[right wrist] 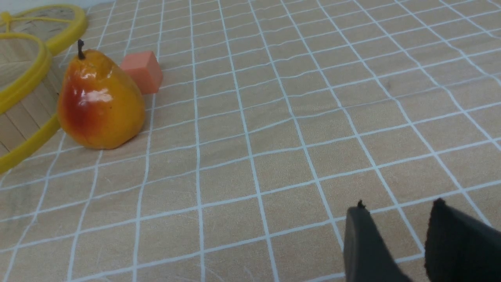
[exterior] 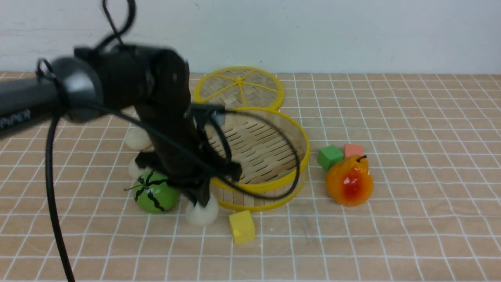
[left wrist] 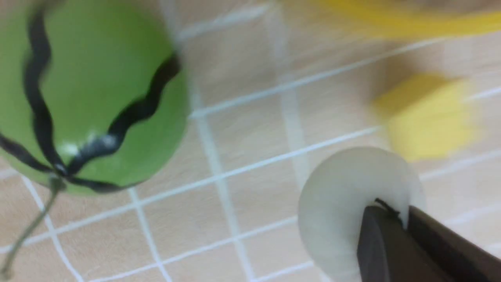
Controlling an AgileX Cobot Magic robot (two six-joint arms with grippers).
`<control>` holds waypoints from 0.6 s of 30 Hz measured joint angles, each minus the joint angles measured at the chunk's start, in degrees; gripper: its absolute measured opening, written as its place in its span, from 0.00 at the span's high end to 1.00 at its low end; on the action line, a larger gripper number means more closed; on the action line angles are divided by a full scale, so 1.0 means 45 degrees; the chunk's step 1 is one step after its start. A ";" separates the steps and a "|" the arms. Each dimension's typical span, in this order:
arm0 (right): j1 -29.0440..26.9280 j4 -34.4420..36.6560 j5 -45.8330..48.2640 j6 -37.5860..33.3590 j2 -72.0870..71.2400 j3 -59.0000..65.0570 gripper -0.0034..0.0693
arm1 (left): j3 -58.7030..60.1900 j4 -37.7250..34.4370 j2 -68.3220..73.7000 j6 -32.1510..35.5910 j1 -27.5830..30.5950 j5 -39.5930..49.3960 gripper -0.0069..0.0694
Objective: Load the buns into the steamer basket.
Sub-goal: Use the left arm to put the steamed stuffed bun into the steamer
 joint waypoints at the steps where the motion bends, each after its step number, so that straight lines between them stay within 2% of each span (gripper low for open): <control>1: 0.0000 0.0000 0.0000 0.0000 0.0000 0.0000 0.62 | -0.0639 -0.0080 -0.0027 0.0057 0.0000 0.0280 0.92; 8: 0.0000 0.0000 0.0000 0.0000 0.0000 0.0000 0.62 | -0.3856 -0.0767 0.0286 0.0150 0.0000 0.0112 0.92; 12: 0.0000 0.0000 0.0000 0.0000 0.0000 0.0000 0.62 | -0.4757 -0.1472 0.1452 0.0189 -0.0013 -0.1262 0.92; 18: 0.0000 0.0000 0.0000 0.0000 0.0000 0.0000 0.62 | -0.5023 -0.1678 0.3738 0.0189 -0.0013 -0.3268 0.91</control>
